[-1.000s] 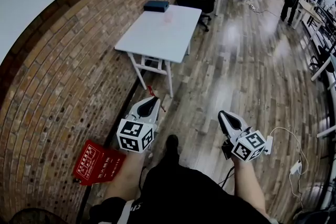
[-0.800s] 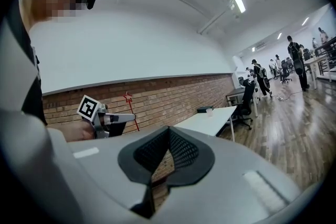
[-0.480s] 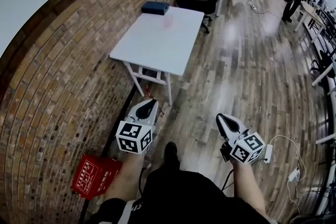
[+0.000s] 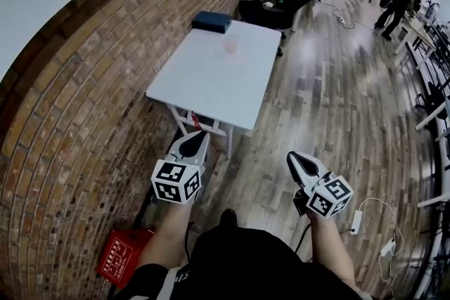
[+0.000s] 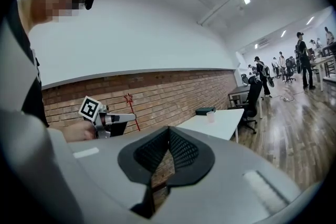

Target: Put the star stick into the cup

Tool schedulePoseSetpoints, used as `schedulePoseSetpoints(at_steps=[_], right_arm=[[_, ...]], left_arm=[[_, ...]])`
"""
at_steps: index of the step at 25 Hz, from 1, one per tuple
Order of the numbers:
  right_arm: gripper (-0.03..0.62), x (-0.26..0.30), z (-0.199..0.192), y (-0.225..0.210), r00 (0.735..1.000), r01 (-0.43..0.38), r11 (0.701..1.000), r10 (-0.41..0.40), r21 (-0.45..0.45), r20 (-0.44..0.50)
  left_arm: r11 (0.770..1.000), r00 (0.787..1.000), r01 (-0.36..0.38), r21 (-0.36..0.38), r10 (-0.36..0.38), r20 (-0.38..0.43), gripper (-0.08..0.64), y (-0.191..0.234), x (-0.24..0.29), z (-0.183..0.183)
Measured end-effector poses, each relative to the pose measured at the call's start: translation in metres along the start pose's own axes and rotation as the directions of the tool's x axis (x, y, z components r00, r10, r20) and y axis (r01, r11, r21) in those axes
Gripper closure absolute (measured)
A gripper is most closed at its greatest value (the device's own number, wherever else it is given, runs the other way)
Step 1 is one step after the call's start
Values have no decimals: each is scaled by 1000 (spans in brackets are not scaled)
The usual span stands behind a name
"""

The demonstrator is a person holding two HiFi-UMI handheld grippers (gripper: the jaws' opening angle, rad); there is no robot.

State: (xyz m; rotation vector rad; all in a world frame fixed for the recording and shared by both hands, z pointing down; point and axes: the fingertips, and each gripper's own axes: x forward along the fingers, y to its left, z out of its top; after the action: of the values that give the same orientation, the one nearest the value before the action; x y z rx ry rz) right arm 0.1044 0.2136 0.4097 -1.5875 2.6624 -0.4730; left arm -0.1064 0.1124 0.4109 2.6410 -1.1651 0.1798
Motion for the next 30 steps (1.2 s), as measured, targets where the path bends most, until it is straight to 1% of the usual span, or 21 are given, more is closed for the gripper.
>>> schedulePoseSetpoints(at_steps=[3, 5, 12, 17, 23, 26, 30], right_arm=[[592, 29, 6, 3, 1000, -22, 1000, 21, -11, -2], [592, 44, 9, 5, 1000, -31, 1000, 31, -4, 0], [591, 78, 13, -3, 999, -53, 999, 53, 13, -6], [592, 98, 9, -25, 998, -57, 998, 57, 33, -4], [592, 148, 18, -61, 996, -86, 995, 86, 56, -7], [592, 180, 21, -81, 994, -111, 991, 111, 70, -7], [592, 219, 24, -114, 989, -140, 986, 143, 94, -25]], left_arm=[[1000, 1000, -1, -6, 1, -6, 537, 22, 11, 3], [1000, 1000, -1, -9, 1, -12, 537, 32, 17, 3], [1000, 1000, -5, 2, 5, -23, 537, 52, 32, 9], [1000, 999, -5, 16, 6, -37, 537, 61, 51, 11], [998, 997, -53, 13, 54, -51, 537, 92, 86, 20], [997, 995, -77, 18, 78, -61, 537, 110, 110, 25], [995, 992, -97, 6, 97, -77, 537, 131, 154, 32]])
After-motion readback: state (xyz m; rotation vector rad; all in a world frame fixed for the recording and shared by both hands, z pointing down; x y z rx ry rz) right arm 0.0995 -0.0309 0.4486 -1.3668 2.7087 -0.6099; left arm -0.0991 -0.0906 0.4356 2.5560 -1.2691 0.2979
